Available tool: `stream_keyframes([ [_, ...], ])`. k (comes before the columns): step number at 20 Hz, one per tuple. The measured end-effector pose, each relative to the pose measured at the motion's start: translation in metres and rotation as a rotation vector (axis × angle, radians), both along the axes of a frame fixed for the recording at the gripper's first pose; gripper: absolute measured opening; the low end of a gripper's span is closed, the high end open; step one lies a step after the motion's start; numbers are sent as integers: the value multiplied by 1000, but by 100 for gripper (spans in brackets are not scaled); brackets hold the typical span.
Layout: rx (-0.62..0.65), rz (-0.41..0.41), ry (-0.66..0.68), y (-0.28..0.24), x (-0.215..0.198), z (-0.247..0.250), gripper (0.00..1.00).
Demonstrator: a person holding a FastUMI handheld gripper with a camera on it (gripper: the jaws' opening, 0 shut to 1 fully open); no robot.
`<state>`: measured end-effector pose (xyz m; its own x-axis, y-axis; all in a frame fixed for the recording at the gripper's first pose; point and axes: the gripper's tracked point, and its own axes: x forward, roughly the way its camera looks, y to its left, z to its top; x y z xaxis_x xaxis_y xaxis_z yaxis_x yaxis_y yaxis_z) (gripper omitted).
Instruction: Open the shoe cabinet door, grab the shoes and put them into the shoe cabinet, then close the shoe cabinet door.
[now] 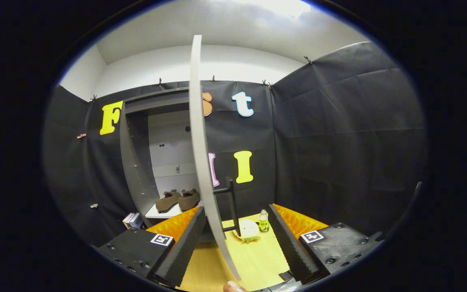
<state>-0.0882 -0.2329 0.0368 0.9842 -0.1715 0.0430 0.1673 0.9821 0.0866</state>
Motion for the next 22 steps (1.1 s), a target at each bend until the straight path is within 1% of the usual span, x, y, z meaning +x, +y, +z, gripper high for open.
stream_keyframes([
  [3, -3, 56, 30, -17, 17, -9, 98],
  [5, -1, 113, 29, -17, 28, -8, 98],
  [9, 10, 187, 53, -15, 47, -17, 98],
  [12, 31, 217, 54, -10, 57, -19, 98],
  [16, 26, 297, 50, 16, 61, -22, 97],
  [20, 34, 354, 48, 56, 70, -23, 98],
  [22, 37, 366, 47, 81, 76, -26, 98],
])
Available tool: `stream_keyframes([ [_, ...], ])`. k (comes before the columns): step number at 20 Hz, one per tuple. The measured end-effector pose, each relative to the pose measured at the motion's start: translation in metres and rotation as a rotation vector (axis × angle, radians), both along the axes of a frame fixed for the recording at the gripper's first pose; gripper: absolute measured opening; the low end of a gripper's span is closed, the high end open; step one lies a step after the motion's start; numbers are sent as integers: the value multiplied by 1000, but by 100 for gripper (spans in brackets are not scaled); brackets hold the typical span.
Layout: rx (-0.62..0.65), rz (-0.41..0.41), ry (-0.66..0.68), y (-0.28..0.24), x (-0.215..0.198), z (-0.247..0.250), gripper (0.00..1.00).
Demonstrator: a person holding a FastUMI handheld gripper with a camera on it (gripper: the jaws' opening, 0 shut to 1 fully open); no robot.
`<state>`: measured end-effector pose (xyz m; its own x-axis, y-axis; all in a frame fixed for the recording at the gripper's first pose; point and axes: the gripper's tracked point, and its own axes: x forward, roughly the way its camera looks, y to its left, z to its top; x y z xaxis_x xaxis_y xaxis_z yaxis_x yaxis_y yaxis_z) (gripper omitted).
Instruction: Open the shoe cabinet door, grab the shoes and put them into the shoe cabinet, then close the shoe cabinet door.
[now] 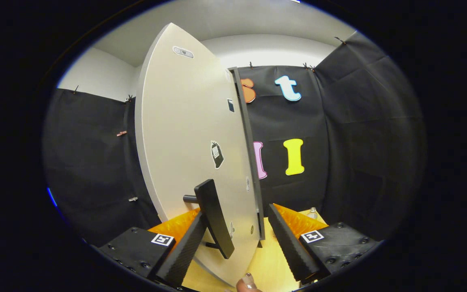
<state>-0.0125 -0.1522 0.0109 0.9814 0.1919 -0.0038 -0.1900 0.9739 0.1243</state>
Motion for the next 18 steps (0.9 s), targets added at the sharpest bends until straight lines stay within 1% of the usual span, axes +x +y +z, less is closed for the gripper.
stream_keyframes([
  [7, 3, -17, -6, 75, 20, -7, 98],
  [12, -15, 2, -3, 135, 41, -19, 98],
  [16, -17, 17, 26, 176, 64, -33, 98],
  [18, -22, 28, 31, 195, 70, -35, 100],
])
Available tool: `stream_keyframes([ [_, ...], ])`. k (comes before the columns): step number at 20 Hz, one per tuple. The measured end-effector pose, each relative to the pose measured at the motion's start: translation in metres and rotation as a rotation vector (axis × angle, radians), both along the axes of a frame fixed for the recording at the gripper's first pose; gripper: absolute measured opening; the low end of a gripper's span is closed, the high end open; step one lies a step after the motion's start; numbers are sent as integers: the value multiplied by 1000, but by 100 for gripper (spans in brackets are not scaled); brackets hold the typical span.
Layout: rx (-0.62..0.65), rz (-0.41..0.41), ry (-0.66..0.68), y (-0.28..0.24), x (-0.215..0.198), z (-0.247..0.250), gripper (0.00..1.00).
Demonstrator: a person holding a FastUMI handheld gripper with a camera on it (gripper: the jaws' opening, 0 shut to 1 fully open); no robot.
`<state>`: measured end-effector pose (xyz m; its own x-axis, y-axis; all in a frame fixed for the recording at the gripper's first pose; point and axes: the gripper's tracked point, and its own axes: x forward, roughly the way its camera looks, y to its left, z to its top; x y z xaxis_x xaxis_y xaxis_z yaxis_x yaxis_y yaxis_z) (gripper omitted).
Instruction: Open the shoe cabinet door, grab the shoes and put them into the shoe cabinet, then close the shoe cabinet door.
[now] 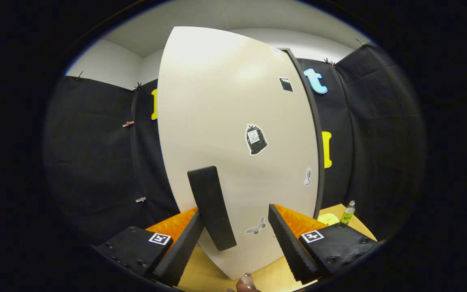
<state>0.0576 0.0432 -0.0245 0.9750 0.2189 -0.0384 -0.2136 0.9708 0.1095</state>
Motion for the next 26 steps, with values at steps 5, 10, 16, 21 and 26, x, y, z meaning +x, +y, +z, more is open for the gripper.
stream_keyframes([
  [5, -28, 11, -30, 11, 3, 5, 99],
  [10, -47, -10, -55, 17, -9, 13, 98],
  [16, -80, -30, -72, 17, -28, 16, 98],
  [21, -88, -39, -78, 14, -37, 15, 98],
  [26, -94, -69, -88, 7, -48, 19, 98],
])
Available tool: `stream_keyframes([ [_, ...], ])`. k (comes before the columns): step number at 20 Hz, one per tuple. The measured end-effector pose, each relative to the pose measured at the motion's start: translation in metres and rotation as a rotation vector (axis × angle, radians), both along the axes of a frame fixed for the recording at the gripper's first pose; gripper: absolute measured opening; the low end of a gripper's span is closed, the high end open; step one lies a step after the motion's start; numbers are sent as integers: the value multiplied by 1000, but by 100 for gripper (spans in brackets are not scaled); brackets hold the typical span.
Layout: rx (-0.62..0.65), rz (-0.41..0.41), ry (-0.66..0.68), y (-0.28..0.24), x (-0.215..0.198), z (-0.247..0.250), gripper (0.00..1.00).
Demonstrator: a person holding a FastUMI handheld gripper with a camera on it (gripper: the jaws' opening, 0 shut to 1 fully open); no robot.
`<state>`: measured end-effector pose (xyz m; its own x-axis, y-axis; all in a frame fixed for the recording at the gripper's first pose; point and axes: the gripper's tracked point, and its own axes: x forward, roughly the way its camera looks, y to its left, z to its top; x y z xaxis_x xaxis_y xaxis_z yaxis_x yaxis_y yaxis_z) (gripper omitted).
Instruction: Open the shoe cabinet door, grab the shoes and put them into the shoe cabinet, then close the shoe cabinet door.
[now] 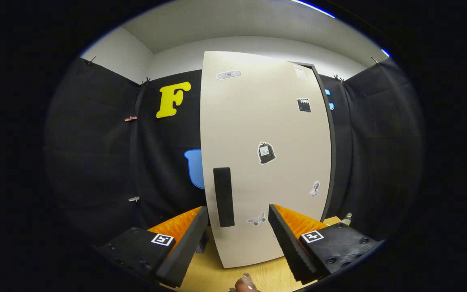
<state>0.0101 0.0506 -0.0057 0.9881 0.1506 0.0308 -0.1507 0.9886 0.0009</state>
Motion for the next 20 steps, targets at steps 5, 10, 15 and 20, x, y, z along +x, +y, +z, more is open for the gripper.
stream_keyframes([
  [5, -15, -17, -31, -5, -12, 8, 98],
  [10, -29, -13, -47, -7, -19, 12, 98],
  [15, -51, -28, -49, -12, -23, 15, 98],
  [20, -61, -30, -33, -12, -25, 13, 98],
])
